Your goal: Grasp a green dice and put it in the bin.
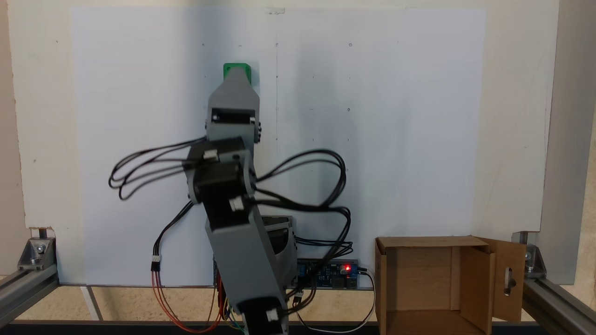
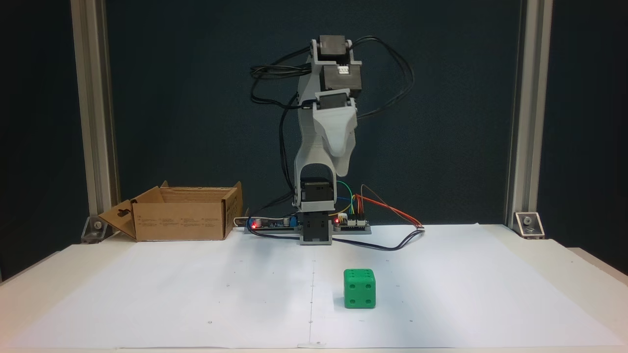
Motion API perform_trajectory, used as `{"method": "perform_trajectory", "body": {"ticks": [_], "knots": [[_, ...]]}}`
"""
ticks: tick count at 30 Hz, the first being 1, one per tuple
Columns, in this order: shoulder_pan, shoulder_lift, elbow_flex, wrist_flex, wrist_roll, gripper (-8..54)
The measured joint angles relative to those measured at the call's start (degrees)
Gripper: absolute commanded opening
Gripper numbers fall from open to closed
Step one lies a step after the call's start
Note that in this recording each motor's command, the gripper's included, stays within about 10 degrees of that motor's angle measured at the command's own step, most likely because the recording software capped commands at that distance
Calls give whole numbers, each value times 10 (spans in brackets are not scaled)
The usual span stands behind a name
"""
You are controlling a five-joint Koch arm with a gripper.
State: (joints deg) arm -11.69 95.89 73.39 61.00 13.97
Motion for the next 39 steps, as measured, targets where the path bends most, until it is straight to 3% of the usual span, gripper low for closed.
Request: {"method": "perform_trajectory", "body": {"ticks": [24,39], "knots": [[-1,-194,-29,-25,7,434],[-31,-211,-29,-36,25,435]]}}
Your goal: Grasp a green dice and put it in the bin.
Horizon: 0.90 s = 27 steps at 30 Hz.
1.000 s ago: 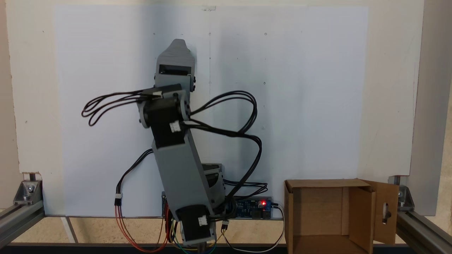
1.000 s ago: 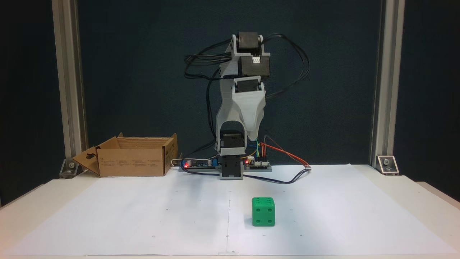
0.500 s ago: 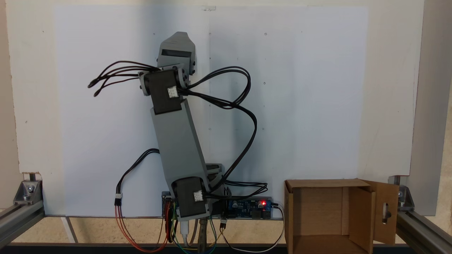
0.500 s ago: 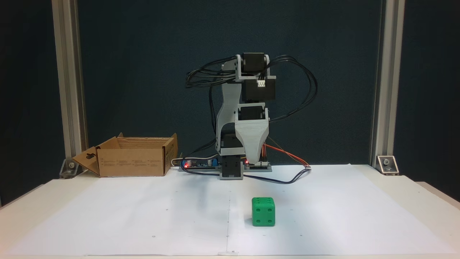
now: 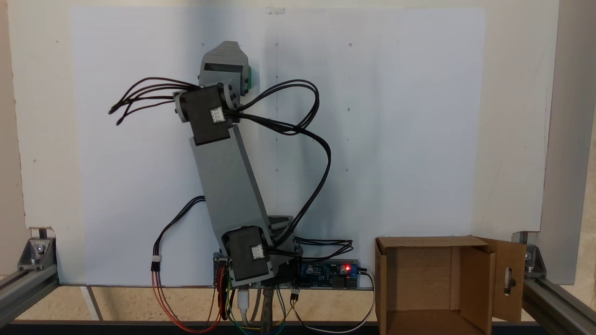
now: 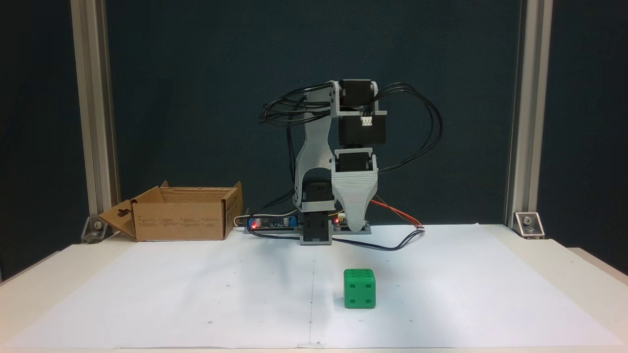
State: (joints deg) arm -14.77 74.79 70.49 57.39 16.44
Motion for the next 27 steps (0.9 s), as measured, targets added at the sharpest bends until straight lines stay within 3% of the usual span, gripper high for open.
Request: {"method": "perform_trajectory", "body": {"ticks": [27], "knots": [[-2,-33,112,-124,7,434]]}}
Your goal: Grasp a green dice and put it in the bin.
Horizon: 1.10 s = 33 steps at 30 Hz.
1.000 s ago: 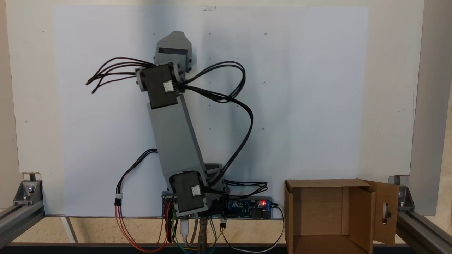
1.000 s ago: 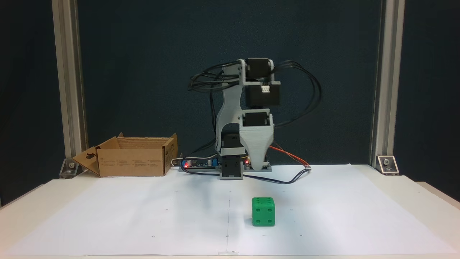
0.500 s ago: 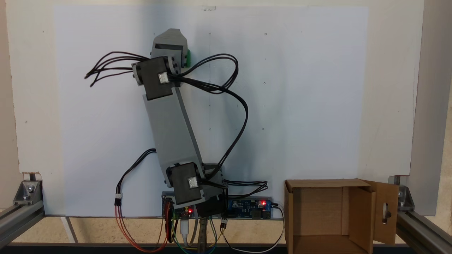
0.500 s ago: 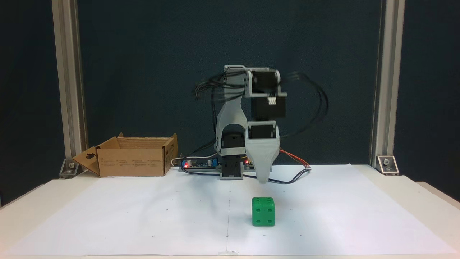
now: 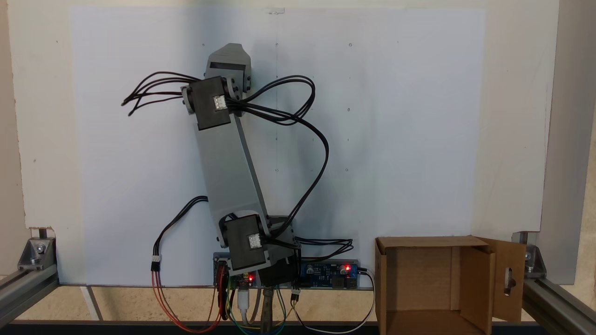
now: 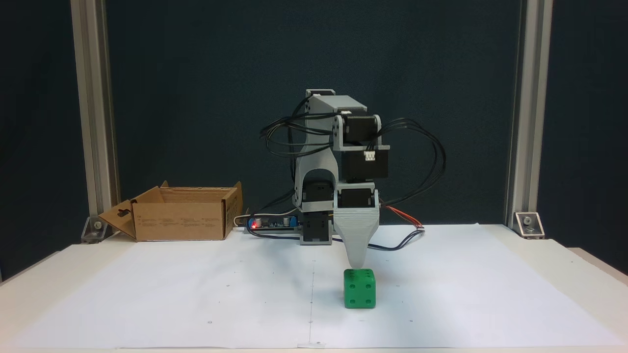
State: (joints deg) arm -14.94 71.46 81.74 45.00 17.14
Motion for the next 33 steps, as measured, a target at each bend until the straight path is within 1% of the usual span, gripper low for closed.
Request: {"method": "perform_trajectory", "body": {"ticks": [15,19,33], "knots": [[-1,-9,18,-18,0,433],[-1,-34,19,-27,0,433],[-1,-78,19,-62,0,430]]}}
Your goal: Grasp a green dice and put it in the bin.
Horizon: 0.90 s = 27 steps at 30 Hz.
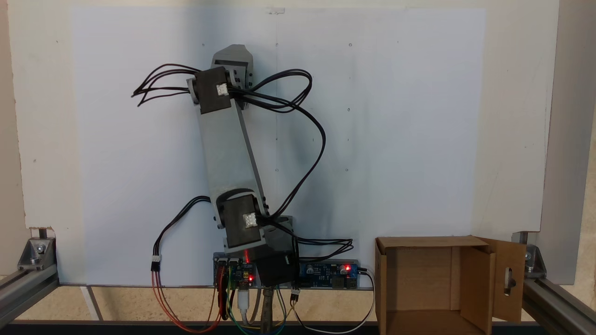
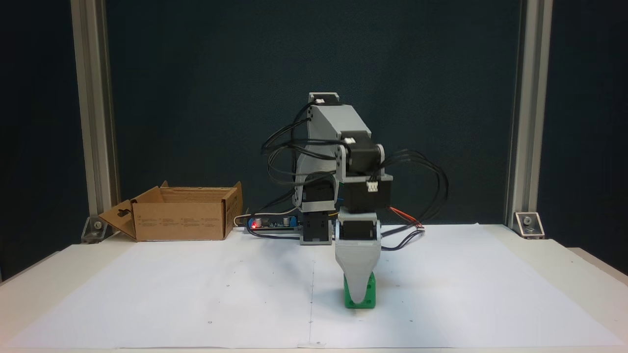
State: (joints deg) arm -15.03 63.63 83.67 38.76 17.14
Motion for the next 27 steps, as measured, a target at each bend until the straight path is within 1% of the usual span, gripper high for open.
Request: {"method": "perform_trajectory", "body": {"ticks": [5,7,9,14,15,22,24,27], "knots": [[1,-21,-3,-4,0,411],[1,-25,-4,-4,0,378],[1,-25,-4,-3,0,325],[1,-25,-4,-9,0,134],[1,-25,-5,-11,0,115],[6,-19,-4,-11,0,114],[8,4,2,4,0,114],[12,72,8,55,0,114]]}}
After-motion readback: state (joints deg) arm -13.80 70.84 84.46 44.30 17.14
